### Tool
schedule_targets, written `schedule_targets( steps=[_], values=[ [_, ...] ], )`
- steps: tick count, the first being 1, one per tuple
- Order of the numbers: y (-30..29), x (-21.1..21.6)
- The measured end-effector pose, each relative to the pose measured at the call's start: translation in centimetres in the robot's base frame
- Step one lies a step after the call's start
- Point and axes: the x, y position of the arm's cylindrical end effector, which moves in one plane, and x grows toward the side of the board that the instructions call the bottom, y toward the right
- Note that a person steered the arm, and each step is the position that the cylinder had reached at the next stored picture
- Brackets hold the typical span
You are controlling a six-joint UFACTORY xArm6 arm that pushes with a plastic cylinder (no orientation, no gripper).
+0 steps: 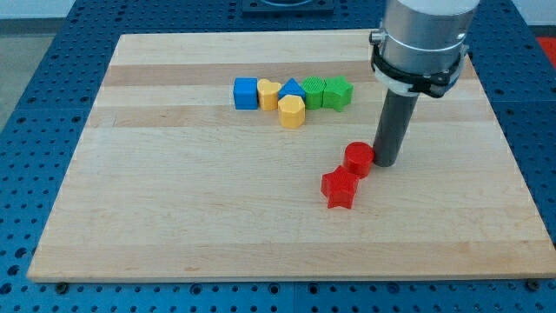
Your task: Slide the red circle into the hexagon
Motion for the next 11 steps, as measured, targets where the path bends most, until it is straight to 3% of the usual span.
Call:
schedule_targets(
  steps=[2,8,11],
  values=[
    [-0.2,2.0],
    [-9.1,0.3],
    [-10.4,0.9]
  ],
)
